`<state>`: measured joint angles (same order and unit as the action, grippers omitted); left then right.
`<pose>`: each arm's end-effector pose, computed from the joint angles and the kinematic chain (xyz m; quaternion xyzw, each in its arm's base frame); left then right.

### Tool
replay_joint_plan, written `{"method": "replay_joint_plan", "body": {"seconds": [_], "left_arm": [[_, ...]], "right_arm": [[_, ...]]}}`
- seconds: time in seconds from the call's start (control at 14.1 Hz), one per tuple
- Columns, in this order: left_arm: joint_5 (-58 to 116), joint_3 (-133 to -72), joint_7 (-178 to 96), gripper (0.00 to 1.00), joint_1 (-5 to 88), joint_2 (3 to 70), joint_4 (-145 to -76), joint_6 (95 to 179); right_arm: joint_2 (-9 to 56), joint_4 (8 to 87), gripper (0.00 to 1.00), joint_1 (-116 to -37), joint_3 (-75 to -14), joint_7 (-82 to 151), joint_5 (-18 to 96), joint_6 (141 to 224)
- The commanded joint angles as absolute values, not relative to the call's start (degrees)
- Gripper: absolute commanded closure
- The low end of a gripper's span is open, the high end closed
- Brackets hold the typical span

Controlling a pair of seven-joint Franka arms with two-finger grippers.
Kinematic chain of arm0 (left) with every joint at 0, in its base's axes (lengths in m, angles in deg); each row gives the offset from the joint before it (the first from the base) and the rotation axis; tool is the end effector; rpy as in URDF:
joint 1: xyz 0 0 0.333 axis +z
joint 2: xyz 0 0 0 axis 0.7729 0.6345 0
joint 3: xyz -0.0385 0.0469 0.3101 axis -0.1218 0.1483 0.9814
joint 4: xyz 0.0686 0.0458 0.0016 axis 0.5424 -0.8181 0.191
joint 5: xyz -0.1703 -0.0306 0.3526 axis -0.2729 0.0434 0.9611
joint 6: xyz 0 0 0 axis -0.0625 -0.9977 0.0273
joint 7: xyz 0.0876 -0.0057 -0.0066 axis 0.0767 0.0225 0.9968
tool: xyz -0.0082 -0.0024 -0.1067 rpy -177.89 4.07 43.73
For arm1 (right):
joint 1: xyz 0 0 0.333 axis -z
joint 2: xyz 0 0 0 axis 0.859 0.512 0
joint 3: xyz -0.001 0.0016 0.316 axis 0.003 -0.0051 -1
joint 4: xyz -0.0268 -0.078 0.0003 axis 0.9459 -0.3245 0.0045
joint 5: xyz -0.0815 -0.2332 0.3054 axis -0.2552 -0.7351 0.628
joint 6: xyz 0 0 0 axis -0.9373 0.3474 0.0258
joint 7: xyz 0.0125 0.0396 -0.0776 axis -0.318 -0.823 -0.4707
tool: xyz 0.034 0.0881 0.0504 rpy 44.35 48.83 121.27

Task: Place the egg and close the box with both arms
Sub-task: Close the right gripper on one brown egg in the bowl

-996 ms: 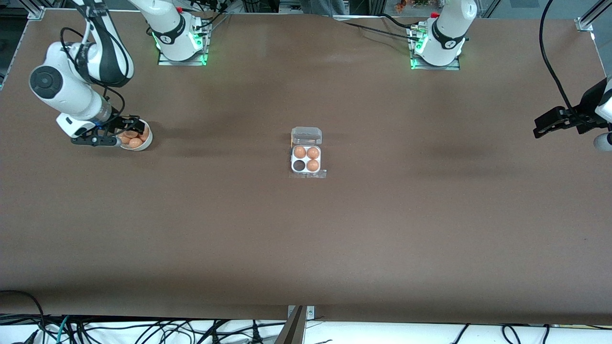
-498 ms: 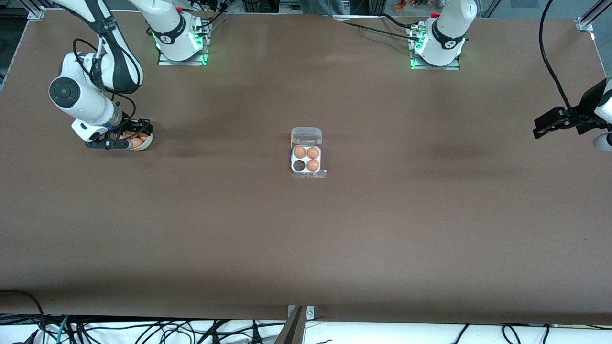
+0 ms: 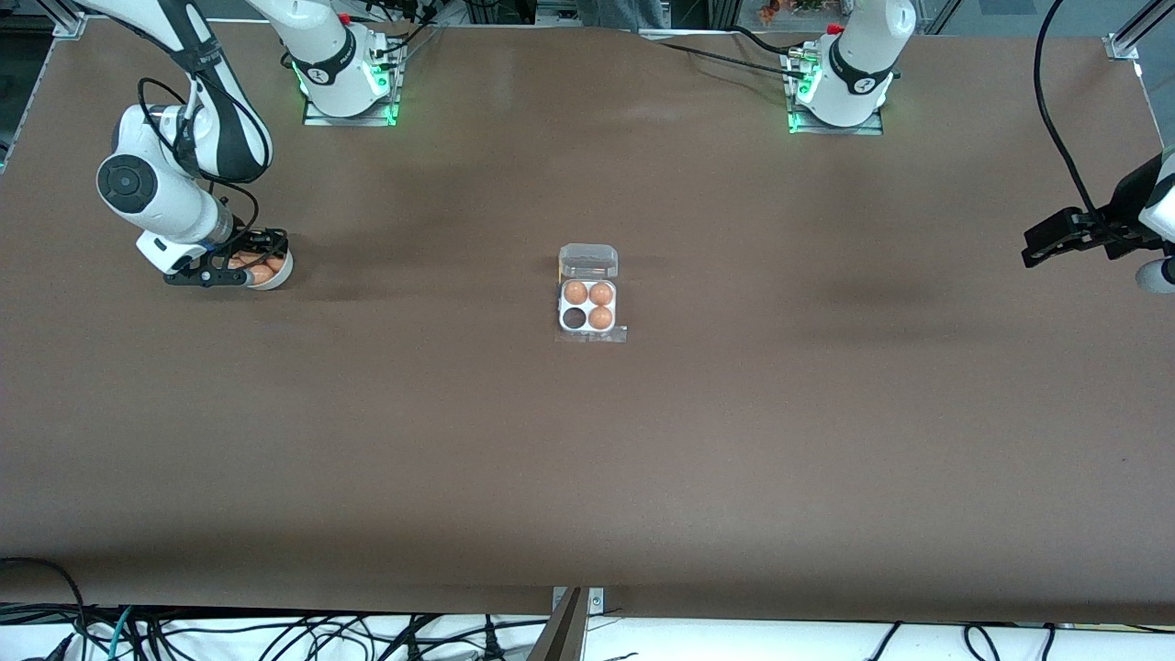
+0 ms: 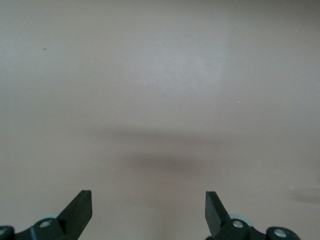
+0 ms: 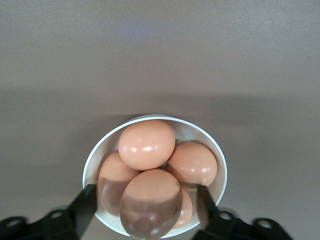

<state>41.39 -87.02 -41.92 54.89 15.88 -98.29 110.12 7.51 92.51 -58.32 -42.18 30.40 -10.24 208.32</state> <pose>0.5785 0.0227 0.5959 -0.9976 -0.0596 0.0221 0.0279 0.4435 -0.0670 0.2205 0.9938 0.0225 -0.0893 0.0618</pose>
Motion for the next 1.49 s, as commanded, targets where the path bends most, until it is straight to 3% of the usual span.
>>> {"method": "replay_joint_plan", "body": {"seconds": [0.0, 0.21, 0.78, 1.28, 1.42], "left_arm": [[40.77, -87.26, -42.99, 0.0, 55.28, 16.69, -96.31, 108.95], [40.77, -87.26, -42.99, 0.0, 55.28, 16.69, -96.31, 108.95], [40.76, -87.26, -42.81, 0.0, 55.28, 16.69, -96.31, 108.95], [40.68, -87.26, -42.99, 0.0, 55.28, 16.69, -96.31, 108.95], [40.68, -87.26, -42.9, 0.0, 55.19, 16.69, -96.31, 108.95]], "right_arm": [[7.37, 92.92, 0.49, -57.88, -42.09, 30.99, -11.21, 209.13], [7.37, 92.74, 0.66, -57.88, -42.18, 30.9, -11.21, 208.96], [6.76, 90.81, 0.72, -57.88, -42.18, 31.25, -11.21, 206.33], [6.23, 82.47, 0.73, -58.32, -43.32, 30.29, -10.6, 192.72], [6.4, 78.35, 0.74, -58.32, -46.12, 30.02, -9.81, 187.45]]}}
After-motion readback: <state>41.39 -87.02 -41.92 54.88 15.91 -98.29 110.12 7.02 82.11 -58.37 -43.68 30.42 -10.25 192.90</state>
